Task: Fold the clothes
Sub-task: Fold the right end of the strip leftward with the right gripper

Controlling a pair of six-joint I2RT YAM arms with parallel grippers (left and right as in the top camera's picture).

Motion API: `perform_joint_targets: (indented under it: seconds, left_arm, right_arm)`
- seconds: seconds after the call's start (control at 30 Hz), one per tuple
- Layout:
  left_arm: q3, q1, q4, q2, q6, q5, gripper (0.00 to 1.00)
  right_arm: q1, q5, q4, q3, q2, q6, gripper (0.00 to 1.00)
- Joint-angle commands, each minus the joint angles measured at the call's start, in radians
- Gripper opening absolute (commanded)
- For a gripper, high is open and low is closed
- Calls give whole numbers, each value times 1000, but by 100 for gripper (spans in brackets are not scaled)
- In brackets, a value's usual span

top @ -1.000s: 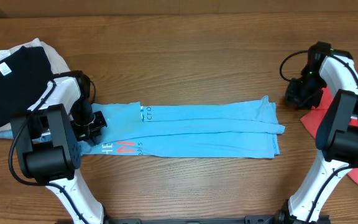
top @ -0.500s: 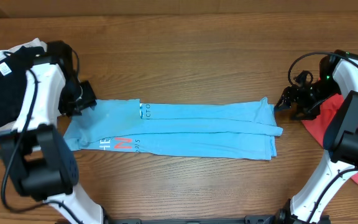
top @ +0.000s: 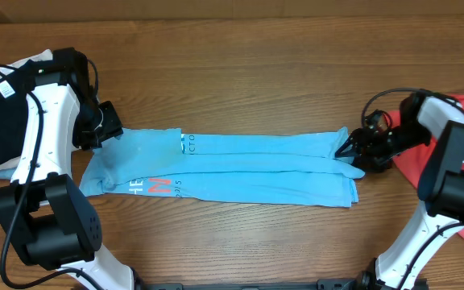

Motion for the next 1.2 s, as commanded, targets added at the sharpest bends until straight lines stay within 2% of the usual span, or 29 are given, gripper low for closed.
perform_joint_targets:
  seconds: [0.0, 0.13, 0.17, 0.27, 0.47, 0.63, 0.73, 0.93, 1.17]
  left_arm:
    - [7, -4, -2, -3, 10, 11, 46]
    - [7, -4, -6, -3, 21, 16, 45]
    - [7, -4, -10, -3, 21, 16, 45]
    - [7, -4, -20, -3, 28, 17, 44]
    - [7, -4, -37, -3, 47, 42, 42]
    - [7, -4, -43, -3, 47, 41, 42]
    - [7, -4, -43, -3, 47, 41, 43]
    - [7, -4, -43, -3, 47, 42, 43]
    - [7, -4, -44, -3, 47, 42, 43]
  right_arm:
    - [68, 44, 55, -48, 47, 3, 53]
    - [88, 101, 99, -48, 47, 90, 18]
    - [88, 107, 105, -48, 47, 97, 12]
    - [76, 144, 108, -35, 47, 119, 8]
    - [11, 261, 42, 95, 47, 210, 4]
    - [-18, 401, -109, 315, 45, 243, 4]
    - [0, 419, -190, 425, 43, 243, 4]
    - [134, 420, -282, 500, 41, 275, 4]
    - [406, 421, -277, 499, 42, 386, 4]
